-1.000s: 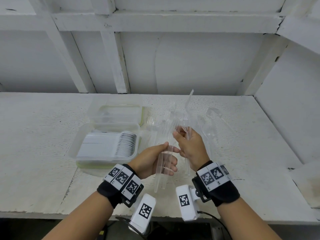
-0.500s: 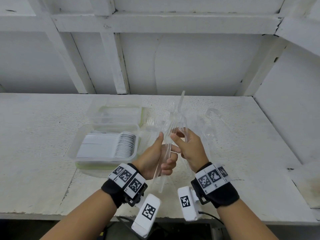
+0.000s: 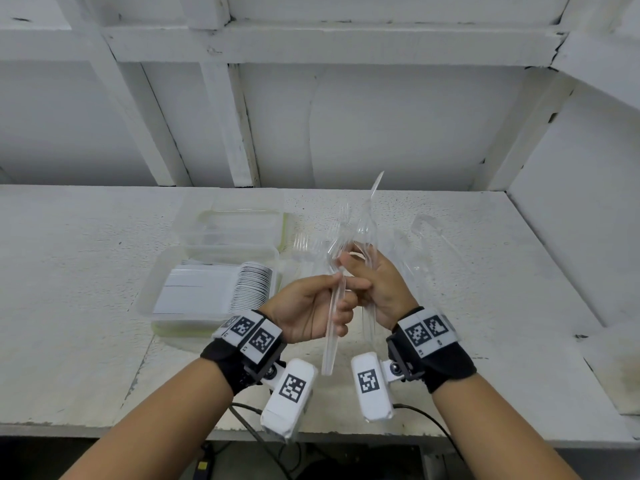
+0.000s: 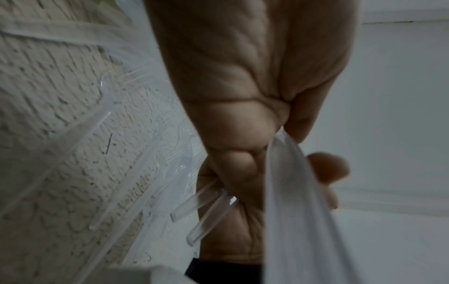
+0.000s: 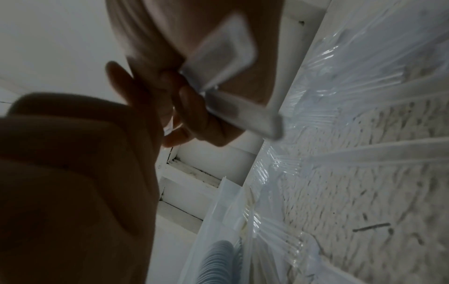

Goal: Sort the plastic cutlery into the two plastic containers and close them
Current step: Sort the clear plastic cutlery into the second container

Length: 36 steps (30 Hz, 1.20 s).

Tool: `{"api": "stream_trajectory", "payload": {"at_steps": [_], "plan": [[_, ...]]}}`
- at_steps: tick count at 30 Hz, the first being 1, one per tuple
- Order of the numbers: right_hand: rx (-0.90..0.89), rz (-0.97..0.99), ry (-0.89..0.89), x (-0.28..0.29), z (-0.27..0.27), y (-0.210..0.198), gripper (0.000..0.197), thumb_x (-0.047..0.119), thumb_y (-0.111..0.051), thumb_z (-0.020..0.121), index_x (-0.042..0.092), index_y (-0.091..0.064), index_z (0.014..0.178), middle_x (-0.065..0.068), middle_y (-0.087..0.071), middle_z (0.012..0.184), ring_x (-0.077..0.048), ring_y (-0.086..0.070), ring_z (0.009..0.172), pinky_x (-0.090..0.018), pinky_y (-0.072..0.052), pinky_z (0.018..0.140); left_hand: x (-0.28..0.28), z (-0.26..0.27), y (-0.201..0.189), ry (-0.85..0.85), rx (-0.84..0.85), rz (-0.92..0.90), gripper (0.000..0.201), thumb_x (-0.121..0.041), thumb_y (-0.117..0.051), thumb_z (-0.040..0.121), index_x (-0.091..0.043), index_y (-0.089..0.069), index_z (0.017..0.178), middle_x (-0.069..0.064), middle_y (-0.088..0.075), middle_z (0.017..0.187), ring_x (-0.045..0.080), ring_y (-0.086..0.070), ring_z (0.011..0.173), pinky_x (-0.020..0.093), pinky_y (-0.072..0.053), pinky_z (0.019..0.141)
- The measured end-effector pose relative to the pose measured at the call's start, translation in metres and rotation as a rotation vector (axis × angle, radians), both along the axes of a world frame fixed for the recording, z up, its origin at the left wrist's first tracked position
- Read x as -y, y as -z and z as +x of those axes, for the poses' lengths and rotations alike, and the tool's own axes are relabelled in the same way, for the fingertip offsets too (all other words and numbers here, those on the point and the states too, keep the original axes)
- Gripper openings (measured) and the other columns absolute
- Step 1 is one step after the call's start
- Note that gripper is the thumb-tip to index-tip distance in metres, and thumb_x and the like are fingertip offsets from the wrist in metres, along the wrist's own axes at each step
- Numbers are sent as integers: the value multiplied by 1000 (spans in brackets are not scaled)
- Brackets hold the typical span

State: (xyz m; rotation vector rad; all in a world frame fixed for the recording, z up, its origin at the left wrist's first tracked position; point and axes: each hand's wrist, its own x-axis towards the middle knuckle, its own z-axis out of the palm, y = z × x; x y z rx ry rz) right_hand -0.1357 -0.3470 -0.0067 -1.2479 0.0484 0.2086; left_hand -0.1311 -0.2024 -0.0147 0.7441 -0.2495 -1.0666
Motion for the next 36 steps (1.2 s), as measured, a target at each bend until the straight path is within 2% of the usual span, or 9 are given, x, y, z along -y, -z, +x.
{"api": "stream_trajectory", "payload": {"at_steps": [3,6,10,15,19,25,28,33,36], "plan": [[-16,15,-6,0,4,-2,24,25,-64,79,23,-53,101,7,-63,79,-9,-41,53,-22,-30,50,2,1,1,28,-40,-54,34,-34,-64,84,-8,-68,106,-4,-51,60,7,-50,49,22,-49,53],[-39,53,-25,0,4,-5,22,14,-56,90,24,-51,109,5,-63,83,-1,-41,39,-15,-31,38,2,1,1,76,-53,-98,32,-35,-57,89,-9,-66,106,-5,-51,60,5,-51,50,20,-48,53],[-43,68,-52,2,4,-9,25,15,-58,87,22,-51,110,3,-61,80,-1,-35,31,-14,-25,32,1,0,-1,85,25,-62,25,-37,-59,88,-15,-69,96,-8,-52,59,3,-51,50,19,-48,53],[-48,-295,106,9,9,-11,9,30,-43,97,23,-42,101,0,-50,77,-3,-27,37,-16,-21,34,1,7,-17,-309,108,322,25,-19,-37,99,-8,-56,88,0,-57,57,11,-56,49,24,-52,53],[2,-410,136,7,8,-10,8,24,-35,100,16,-35,103,0,-42,76,-6,-31,44,-16,-27,36,6,13,-17,-542,115,439,21,-15,-37,100,-4,-56,96,8,-65,80,16,-67,70,32,-57,69],[257,-672,193,-5,2,-5,10,13,-45,96,10,-46,88,2,-50,78,-9,-49,70,-18,-41,64,17,10,-13,-437,165,424,36,-18,-36,101,5,-52,124,20,-60,123,28,-57,112,45,-45,98],[287,-754,254,-8,4,0,11,13,-49,94,6,-55,88,-9,-55,93,-21,-55,91,-27,-46,80,18,6,-18,-384,207,411,34,-21,-36,101,2,-57,113,13,-65,109,22,-62,100,39,-49,94],[289,-792,269,-9,3,3,30,27,-50,94,3,-66,88,15,-38,89,-21,-49,101,-39,-45,93,15,8,-16,-376,212,429,34,-22,-36,101,1,-57,115,14,-63,105,23,-62,95,37,-51,90],[368,-858,212,-8,-1,-2,26,30,-47,96,18,-67,85,14,-41,88,-25,-51,100,-38,-45,90,15,8,-15,-379,189,434,27,-21,-37,100,-3,-57,101,5,-60,76,15,-59,71,28,-55,71]]}}
